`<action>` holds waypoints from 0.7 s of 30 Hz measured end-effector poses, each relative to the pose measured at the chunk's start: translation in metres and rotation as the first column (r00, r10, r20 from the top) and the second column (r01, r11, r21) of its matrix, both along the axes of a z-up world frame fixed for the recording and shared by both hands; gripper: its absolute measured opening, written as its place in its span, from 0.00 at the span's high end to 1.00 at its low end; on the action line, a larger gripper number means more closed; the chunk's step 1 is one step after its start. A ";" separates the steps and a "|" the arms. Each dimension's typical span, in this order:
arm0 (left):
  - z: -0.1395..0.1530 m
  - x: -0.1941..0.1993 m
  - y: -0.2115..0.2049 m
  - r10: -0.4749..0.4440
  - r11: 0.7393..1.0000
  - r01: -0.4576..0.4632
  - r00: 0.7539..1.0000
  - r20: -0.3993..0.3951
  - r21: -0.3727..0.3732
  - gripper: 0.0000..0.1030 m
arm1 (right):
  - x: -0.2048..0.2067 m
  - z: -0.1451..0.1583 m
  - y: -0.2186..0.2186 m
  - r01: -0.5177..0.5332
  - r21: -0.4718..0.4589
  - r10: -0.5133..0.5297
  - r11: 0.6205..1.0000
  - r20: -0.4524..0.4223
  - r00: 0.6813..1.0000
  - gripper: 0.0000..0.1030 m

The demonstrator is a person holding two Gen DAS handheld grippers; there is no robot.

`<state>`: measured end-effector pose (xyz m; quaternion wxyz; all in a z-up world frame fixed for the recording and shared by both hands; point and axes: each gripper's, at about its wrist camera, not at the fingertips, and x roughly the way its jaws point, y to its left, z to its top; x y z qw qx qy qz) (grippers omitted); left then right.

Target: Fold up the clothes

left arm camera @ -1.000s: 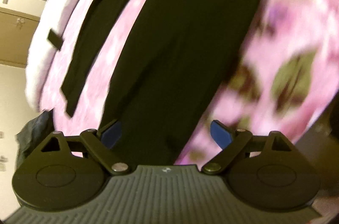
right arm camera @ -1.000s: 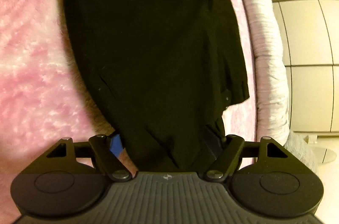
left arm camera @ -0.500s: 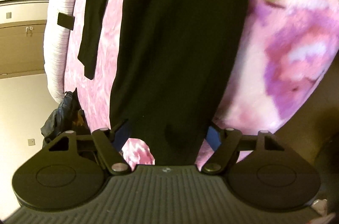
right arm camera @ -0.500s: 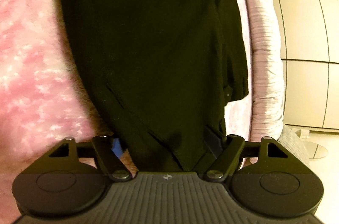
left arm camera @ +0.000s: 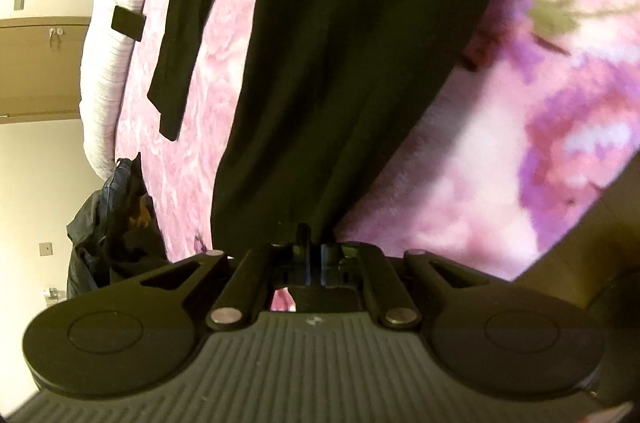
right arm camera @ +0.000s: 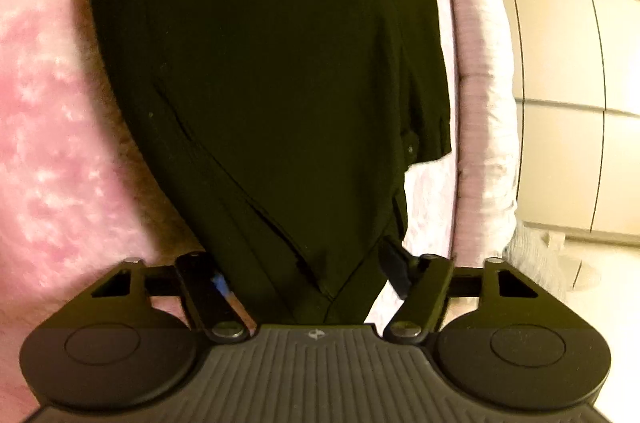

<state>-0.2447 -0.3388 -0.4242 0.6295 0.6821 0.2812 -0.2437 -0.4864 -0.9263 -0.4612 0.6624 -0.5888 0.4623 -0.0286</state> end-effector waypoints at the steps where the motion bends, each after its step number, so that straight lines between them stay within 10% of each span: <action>1: 0.001 0.002 -0.002 0.013 1.000 -0.013 1.000 -0.006 -0.001 0.97 | -0.002 -0.001 0.000 -0.035 -0.005 0.035 0.999 -0.012 0.999 0.50; 5: 0.016 0.000 -0.004 0.037 0.999 -0.037 0.999 -0.015 -0.002 0.98 | -0.002 0.004 -0.007 -0.088 0.020 0.089 0.996 -0.052 0.995 1.00; 21: 0.127 -0.099 0.041 0.131 0.991 -0.131 0.990 -0.052 0.008 0.98 | -0.034 0.122 0.024 -0.055 0.238 0.070 0.970 -0.058 0.996 0.99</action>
